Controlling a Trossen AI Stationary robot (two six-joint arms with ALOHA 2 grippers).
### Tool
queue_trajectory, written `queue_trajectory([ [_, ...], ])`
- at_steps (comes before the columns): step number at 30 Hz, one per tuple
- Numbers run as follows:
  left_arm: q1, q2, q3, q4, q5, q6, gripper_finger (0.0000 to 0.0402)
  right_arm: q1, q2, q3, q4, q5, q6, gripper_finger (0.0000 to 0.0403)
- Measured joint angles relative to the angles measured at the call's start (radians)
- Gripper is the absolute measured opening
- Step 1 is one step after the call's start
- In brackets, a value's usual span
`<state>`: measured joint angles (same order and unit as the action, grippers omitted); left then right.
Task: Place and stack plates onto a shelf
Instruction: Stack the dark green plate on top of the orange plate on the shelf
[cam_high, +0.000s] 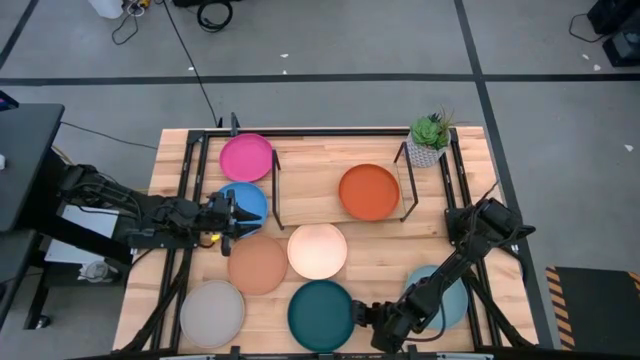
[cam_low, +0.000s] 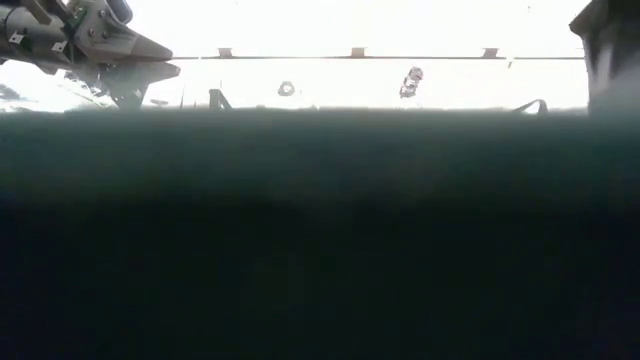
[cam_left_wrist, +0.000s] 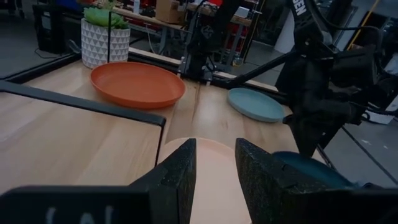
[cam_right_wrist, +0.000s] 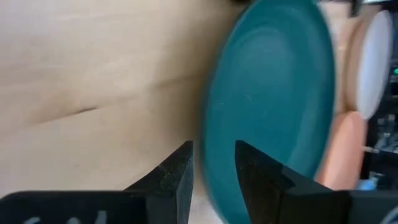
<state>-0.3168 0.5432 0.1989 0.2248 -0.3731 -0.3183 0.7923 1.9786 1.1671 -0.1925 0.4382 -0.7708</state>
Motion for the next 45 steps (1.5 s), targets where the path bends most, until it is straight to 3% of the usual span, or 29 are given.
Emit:
queue_trajectory([
  [18,0.0,0.0,0.0,-0.022,0.0,-0.004,0.0119,-0.009,0.031,0.0,0.043,-0.019,-0.052,0.002],
  [27,0.0,0.0,0.0,-0.021,0.0,-0.009,0.0119,-0.007,0.031,0.0,0.04,-0.011,-0.088,0.0023],
  [35,0.0,0.0,0.0,-0.021,0.0,-0.01,0.0119,-0.001,0.031,0.0,0.03,0.078,-0.116,0.0021],
  [45,0.0,0.0,0.0,-0.02,0.0,-0.011,0.0119,-0.031,-0.047,0.0,-0.165,0.123,0.008,0.0021],
])
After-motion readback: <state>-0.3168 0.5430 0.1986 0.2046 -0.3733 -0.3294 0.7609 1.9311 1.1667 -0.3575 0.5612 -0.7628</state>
